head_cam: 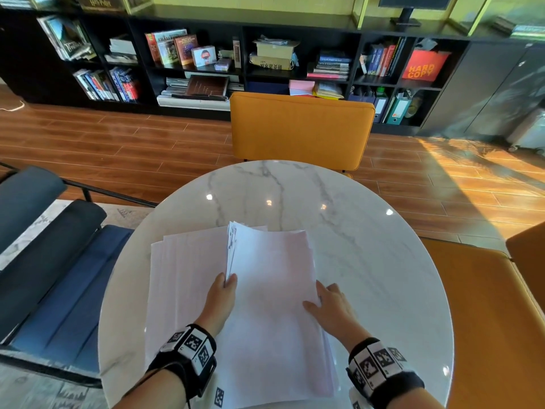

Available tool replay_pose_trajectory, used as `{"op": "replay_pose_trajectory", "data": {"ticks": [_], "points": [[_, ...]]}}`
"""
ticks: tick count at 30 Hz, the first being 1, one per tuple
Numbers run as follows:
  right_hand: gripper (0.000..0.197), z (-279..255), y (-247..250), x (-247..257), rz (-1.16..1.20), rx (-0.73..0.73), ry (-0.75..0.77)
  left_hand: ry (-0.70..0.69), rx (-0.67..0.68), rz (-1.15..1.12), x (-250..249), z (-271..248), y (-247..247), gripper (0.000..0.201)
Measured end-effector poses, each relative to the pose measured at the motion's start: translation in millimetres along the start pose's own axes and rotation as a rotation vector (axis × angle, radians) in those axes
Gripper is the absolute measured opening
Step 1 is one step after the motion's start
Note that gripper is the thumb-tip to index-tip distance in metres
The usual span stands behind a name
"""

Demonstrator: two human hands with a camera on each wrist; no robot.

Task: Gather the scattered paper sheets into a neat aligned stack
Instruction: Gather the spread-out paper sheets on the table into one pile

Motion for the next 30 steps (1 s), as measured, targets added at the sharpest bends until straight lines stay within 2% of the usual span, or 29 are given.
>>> {"op": "replay_pose_trajectory", "data": {"ticks": [3,6,9,12,16,21,27,30], "points": [[0.055,-2.7,-0.9,-1.1,0.010,0.005,0.022,-0.082,0.022,-0.027,-5.5,-7.1,2.7,0.028],[0.043,-4.0,3.8,-2.5,0.149,-0.055,0.031,-0.136,0.016,-0.082,-14.4,-15.3,7.1,0.028],[0.030,-2.7,11.5,-14.2,0.446,-0.190,0.005,-0.121,0.058,-0.155,-20.2,-18.0,8.2,0.025],[0.039,-7.5,10.5,-17.3,0.797,-0.225,-0.008,-0.086,0.125,-0.231,-22.4,-16.3,4.8,0.023],[0.033,-17.1,9.2,-11.3,1.120,-0.275,-0.051,-0.043,0.180,-0.241,-22.7,-17.6,-1.5,0.027],[0.031,-16.4,6.3,-2.8,1.114,-0.296,-0.040,-0.034,0.244,-0.055,-13.9,-19.2,-9.7,0.046],[0.034,-13.6,-2.6,2.1,0.887,-0.266,-0.067,-0.010,0.232,0.018,1.2,-11.7,-3.1,0.027],[0.034,-12.1,-3.4,-0.9,0.762,-0.262,-0.091,-0.031,0.098,0.061,4.9,-6.1,16.9,0.012]]}}
Point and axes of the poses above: each hand's wrist, its own z-axis towards the middle knuckle, its own y-axis out of the back of the hand, x = y × z, the point moved 9 cm from there along z, towards the middle knuckle, and after that the axes turned 10 degrees about y, right-handed, at the moved point
